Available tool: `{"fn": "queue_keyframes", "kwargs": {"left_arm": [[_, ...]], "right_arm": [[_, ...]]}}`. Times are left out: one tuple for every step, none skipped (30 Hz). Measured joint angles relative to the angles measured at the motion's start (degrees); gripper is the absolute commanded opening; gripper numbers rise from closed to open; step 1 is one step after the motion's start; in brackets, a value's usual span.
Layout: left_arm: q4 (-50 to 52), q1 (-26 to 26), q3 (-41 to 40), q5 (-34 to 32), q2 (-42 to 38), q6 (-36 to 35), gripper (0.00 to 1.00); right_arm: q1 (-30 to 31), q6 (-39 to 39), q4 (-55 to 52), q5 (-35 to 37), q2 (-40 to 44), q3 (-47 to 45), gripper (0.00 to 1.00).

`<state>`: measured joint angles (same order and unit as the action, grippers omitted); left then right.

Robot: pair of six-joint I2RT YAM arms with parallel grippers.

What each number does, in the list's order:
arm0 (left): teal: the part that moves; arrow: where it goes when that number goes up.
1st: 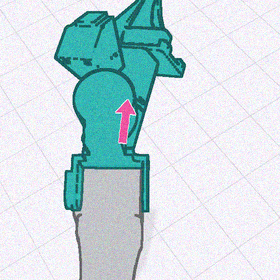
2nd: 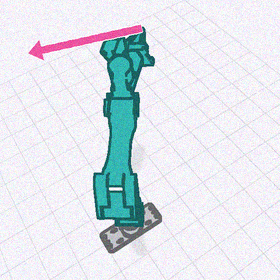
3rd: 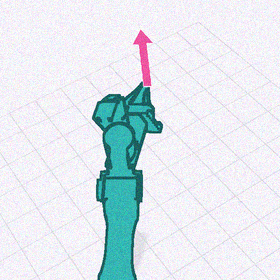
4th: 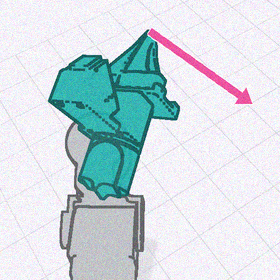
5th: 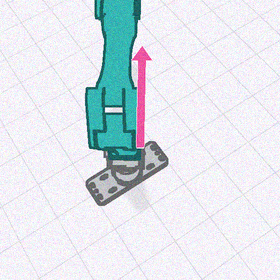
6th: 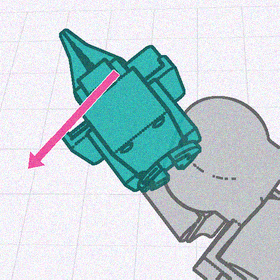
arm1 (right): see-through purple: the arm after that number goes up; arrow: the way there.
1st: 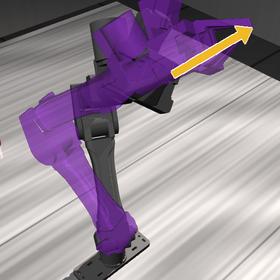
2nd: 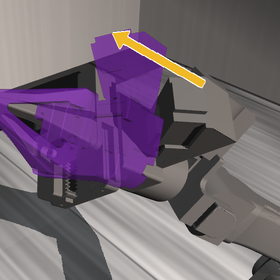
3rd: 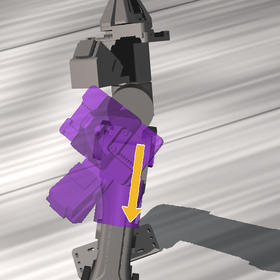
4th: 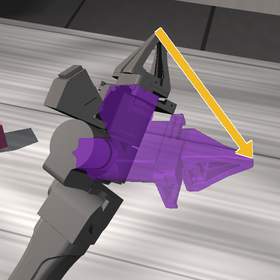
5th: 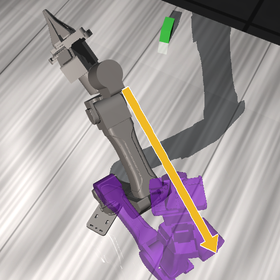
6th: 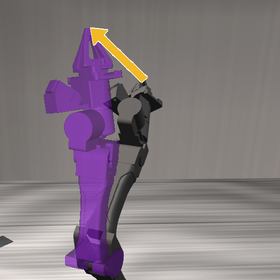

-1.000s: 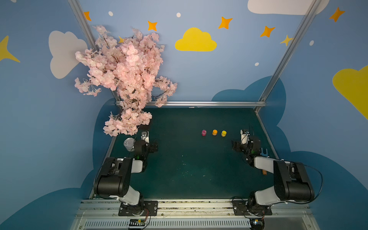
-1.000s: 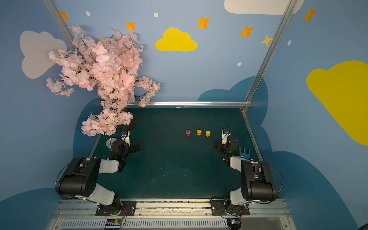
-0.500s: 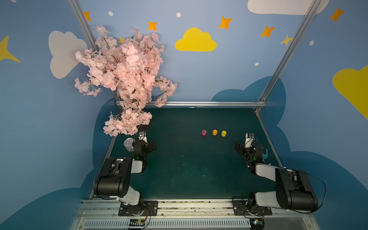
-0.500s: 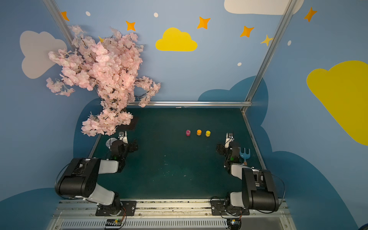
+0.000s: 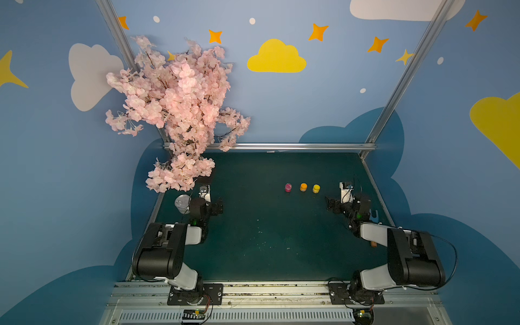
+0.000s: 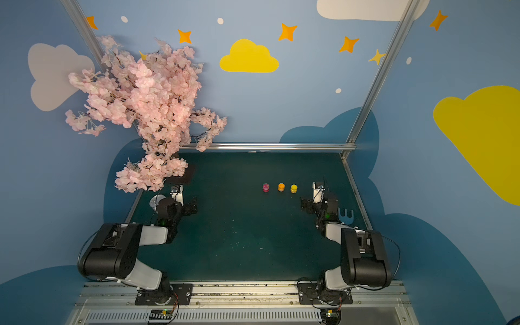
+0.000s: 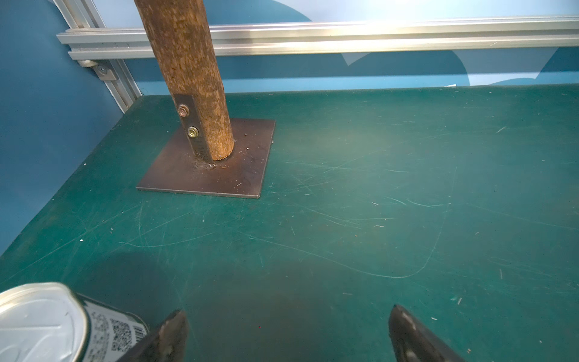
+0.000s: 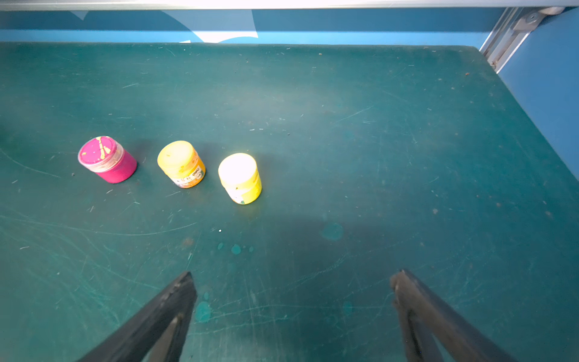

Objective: Close the paint jar lid
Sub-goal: Reset both arms

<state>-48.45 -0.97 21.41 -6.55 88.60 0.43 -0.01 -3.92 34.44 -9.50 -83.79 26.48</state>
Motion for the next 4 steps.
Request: {"fn": "queue_keyframes", "kwargs": {"left_arm": [[0.0, 0.0, 0.0, 0.0, 0.0, 0.0, 1.0], [0.1, 0.0, 0.1, 0.1, 0.0, 0.0, 1.0], [0.1, 0.1, 0.2, 0.2, 0.0, 0.0, 1.0], [0.2, 0.1, 0.2, 0.2, 0.0, 0.0, 1.0]], "right_arm": [[0.0, 0.0, -0.1, 0.0, 0.0, 0.0, 0.99], [0.0, 0.0, -0.1, 0.0, 0.0, 0.0, 0.99], [0.0, 0.0, -0.2, 0.0, 0.0, 0.0, 0.99], [0.0, 0.0, -0.2, 0.0, 0.0, 0.0, 0.99]]}}
